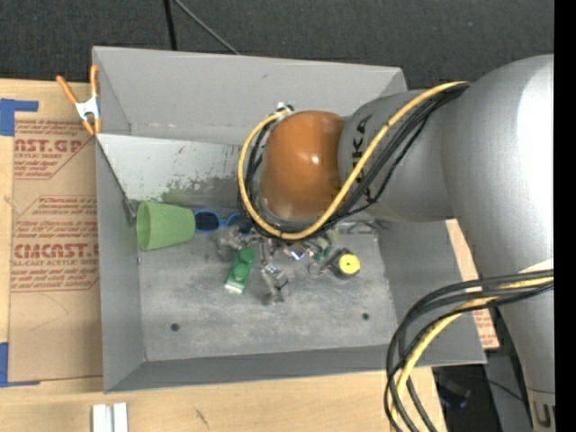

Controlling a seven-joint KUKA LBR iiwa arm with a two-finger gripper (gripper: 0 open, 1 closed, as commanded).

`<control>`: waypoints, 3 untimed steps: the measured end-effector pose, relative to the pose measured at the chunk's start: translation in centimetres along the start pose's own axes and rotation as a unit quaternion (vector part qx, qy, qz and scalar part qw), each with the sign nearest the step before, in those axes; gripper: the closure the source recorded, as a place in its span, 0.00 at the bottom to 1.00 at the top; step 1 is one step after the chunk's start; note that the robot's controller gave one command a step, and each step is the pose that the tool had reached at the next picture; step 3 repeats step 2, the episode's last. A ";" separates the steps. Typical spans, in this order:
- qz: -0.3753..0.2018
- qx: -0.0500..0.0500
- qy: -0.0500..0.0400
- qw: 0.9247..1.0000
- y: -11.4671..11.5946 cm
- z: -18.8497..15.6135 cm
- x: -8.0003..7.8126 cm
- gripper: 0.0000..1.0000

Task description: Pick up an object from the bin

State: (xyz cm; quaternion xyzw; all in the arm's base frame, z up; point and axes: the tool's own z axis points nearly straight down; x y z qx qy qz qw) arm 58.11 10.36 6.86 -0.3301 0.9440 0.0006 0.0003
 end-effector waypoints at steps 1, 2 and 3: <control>0.000 0.000 0.000 1.000 0.0 -0.1 0.0 1.00; 0.000 0.003 -0.005 1.000 0.0 -12.2 -0.3 1.00; 0.000 0.003 -0.005 1.000 0.0 -12.2 -0.3 1.00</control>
Offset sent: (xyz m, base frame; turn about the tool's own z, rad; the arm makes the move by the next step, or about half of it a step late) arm 0.0000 0.0000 0.0000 0.0000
